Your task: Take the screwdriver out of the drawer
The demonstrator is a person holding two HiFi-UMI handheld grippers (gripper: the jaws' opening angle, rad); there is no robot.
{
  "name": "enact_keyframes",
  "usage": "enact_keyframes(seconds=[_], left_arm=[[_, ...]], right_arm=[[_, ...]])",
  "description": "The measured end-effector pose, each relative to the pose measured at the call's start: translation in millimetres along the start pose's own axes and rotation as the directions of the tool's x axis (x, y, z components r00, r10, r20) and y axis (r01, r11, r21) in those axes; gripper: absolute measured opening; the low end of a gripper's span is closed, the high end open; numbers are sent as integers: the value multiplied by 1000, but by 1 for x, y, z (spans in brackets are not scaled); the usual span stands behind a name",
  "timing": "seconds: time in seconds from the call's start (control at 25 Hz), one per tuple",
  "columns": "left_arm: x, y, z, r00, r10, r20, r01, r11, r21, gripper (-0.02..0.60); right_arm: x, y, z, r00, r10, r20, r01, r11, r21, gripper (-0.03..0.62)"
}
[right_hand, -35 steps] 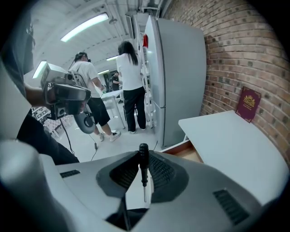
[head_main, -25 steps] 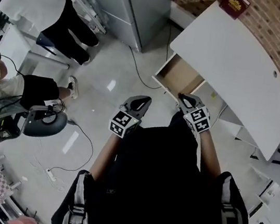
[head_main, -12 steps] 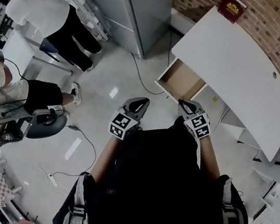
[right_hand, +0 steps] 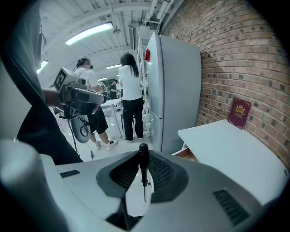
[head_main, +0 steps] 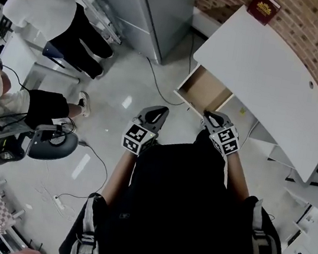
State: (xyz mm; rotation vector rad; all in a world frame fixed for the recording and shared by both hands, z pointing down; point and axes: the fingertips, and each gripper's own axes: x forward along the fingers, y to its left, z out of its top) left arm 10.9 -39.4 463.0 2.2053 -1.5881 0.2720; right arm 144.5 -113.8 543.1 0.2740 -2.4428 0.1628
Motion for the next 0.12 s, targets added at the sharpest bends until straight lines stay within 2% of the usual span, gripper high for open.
enact_keyframes(seconds=[0.12], left_arm=[[4, 2, 3, 1000, -2, -1, 2, 1000, 0, 18]], right_arm=[[2, -5, 3, 1000, -1, 3, 1, 1000, 1, 123]])
